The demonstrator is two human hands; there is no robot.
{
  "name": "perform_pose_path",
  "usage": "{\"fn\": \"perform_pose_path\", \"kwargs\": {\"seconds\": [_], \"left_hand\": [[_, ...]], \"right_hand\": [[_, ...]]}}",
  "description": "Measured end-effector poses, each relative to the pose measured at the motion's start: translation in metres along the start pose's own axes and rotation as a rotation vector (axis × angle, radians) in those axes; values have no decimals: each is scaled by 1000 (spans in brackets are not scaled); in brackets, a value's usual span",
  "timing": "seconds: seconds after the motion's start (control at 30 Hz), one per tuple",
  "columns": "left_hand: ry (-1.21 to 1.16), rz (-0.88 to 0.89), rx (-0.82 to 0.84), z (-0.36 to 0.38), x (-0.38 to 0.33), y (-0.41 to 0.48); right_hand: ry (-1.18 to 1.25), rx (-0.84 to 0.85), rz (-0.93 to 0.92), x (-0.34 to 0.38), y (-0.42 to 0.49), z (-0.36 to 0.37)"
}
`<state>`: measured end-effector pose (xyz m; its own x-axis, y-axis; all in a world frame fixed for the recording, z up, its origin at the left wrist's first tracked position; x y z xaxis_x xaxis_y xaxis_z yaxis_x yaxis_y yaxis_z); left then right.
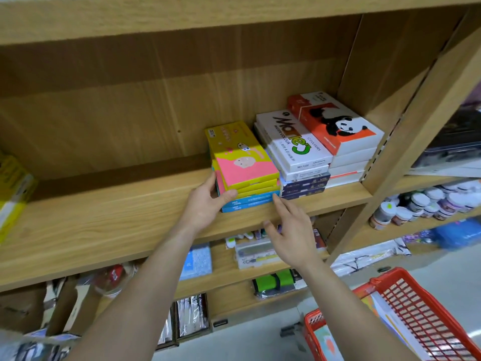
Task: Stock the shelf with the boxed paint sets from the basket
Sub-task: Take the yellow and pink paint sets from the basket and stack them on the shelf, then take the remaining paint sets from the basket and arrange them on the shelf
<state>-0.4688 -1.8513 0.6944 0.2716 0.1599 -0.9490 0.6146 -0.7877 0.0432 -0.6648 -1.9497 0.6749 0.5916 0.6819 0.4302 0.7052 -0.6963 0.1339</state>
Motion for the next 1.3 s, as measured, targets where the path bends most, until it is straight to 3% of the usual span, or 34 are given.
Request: {"fn": "perform_pose_path", "kwargs": {"seconds": [0.3,0.4,0.5,0.57,0.63,0.8,0.93,1.13,1.3], "left_hand": [[91,-20,-19,10,-1,-7],[36,-11,-201,6,-6,-29],[106,168,-427,4,-21,-76],[144,241,-446,19,-29,-106],[185,216,-324,54,-23,-124],[365,100,203,193,23,-144],[476,4,449,296,68,-146],[594,-80,723,405,140,-128],[626,-11,782,480,190,-86]], "right_hand": [[-26,57,-31,0,-2,2],[2,82,-39,-9,-10,-10],[-21,21,3,-44,-34,-26],[-60,-3,81,-85,-58,-30],[-83,18,200,-136,-88,-29],[-34,103,554,-271,-185,-10],[46,168,806,-350,-260,12],[148,247,1065,-407,-317,70],[291,263,1220,-444,-319,153]]}}
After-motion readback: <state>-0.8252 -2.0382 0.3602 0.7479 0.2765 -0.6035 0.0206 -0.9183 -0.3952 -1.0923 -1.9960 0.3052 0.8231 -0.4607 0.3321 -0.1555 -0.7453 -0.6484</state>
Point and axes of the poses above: each hand's wrist, its own y-axis towards the middle knuckle, its own z-axis out of the palm, x = y × z, the point moved 6 cm from there along y, towards the middle knuckle, and after that the axes turned 9 degrees about -y, right-handed, at the moved point
